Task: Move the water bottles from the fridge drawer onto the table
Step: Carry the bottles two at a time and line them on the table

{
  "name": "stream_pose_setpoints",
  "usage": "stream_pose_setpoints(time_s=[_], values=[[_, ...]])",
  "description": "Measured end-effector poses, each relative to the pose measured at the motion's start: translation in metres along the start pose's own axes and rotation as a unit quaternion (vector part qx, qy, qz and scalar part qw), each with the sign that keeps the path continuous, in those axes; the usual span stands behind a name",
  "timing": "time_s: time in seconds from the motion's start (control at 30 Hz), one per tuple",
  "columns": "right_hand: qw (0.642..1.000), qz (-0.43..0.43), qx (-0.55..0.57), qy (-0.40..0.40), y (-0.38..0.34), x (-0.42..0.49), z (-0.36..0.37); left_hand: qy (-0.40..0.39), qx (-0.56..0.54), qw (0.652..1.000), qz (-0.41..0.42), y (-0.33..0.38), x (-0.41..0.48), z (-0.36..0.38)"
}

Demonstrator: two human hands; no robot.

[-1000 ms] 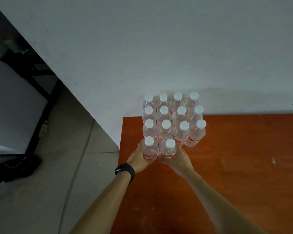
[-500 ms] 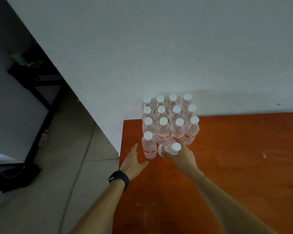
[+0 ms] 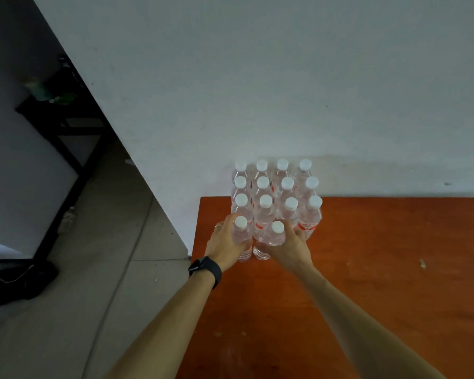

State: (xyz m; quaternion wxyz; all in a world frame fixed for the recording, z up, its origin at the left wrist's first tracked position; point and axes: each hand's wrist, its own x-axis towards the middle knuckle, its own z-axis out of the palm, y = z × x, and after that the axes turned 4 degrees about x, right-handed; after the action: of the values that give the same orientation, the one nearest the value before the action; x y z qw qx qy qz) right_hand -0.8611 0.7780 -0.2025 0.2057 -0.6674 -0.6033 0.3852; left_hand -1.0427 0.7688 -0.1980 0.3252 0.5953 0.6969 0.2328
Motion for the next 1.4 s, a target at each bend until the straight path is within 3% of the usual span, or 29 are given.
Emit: stream_pose_setpoints(time_s=[0.13, 0.43, 0.67, 0.87, 1.07, 1.4], values=[[0.998, -0.005, -0.027, 0.053, -0.003, 0.0, 0.007, -0.015, -0.014, 1.0, -0.001, -0.003, 0.003, 0.004], [0.992, -0.112, -0.011, -0.053, 0.005, 0.02, -0.013, -0.011, -0.076, 0.997, 0.004, 0.0, 0.008, 0.002], [0.985, -0.141, -0.022, -0.095, 0.005, 0.031, -0.029, -0.039, -0.037, 0.998, 0.012, 0.005, 0.016, 0.0], [0.988, -0.054, -0.143, 0.015, -0.008, 0.013, -0.011, -0.054, -0.012, 0.998, 0.001, 0.009, 0.013, 0.001], [0.979, -0.148, -0.133, -0.052, -0.004, 0.025, -0.023, -0.027, -0.017, 0.999, -0.003, 0.001, 0.01, 0.005], [0.98, -0.165, -0.105, -0.036, -0.004, 0.026, -0.023, 0.0, -0.051, 0.999, -0.012, 0.0, 0.021, 0.011]])
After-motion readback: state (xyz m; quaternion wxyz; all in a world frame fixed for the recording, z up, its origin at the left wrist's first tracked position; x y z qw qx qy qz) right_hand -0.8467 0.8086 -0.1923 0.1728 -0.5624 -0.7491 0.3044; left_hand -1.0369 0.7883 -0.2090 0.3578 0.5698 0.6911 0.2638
